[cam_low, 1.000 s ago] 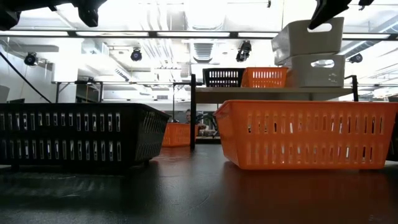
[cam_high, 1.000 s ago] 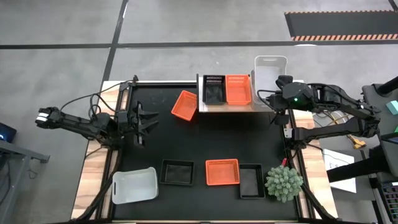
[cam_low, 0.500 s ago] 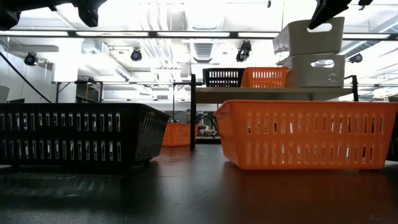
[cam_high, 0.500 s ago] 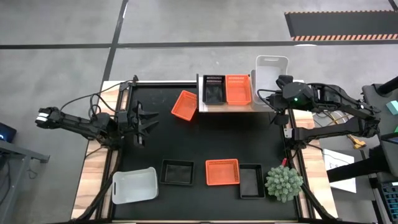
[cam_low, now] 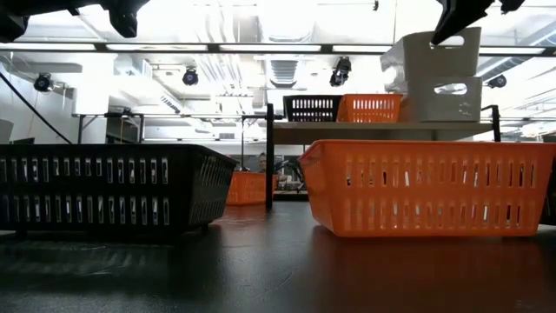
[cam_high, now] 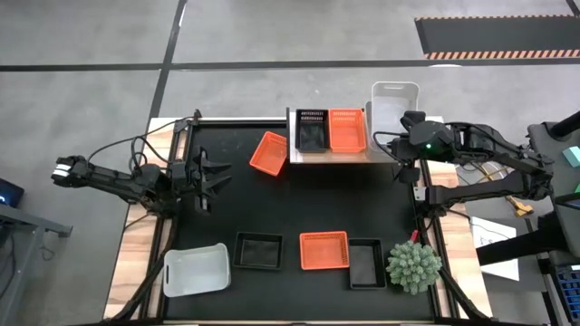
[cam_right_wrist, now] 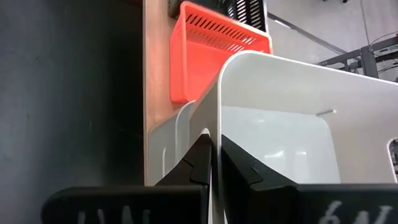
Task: Stack baskets on shelf by color
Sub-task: Stack the top white bin on the white bin on the shelf, then adjust the white bins on the shelf, then stack the bottom orange basket on the orange basket on the shelf
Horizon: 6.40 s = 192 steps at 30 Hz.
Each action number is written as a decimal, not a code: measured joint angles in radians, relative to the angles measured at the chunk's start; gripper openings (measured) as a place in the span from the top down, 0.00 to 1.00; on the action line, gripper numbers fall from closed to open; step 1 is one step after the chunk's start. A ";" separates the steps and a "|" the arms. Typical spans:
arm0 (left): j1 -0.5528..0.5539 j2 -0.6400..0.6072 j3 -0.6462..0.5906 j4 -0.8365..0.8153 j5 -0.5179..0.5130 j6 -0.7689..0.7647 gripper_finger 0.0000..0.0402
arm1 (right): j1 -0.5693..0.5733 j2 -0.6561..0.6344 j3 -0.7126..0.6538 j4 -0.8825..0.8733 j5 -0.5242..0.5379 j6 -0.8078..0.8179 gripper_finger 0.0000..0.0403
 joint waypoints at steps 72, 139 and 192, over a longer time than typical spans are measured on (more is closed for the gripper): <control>0.000 0.080 0.000 0.056 0.000 -0.005 0.64 | 0.000 -0.001 -0.106 -0.160 -0.140 0.468 0.98; 0.000 0.196 0.000 0.096 -0.012 -0.081 0.64 | 0.492 0.463 -0.122 0.749 -0.218 0.425 0.94; 0.001 0.195 0.000 0.085 -0.012 -0.072 0.64 | 0.412 0.783 0.183 0.377 -0.551 0.299 0.75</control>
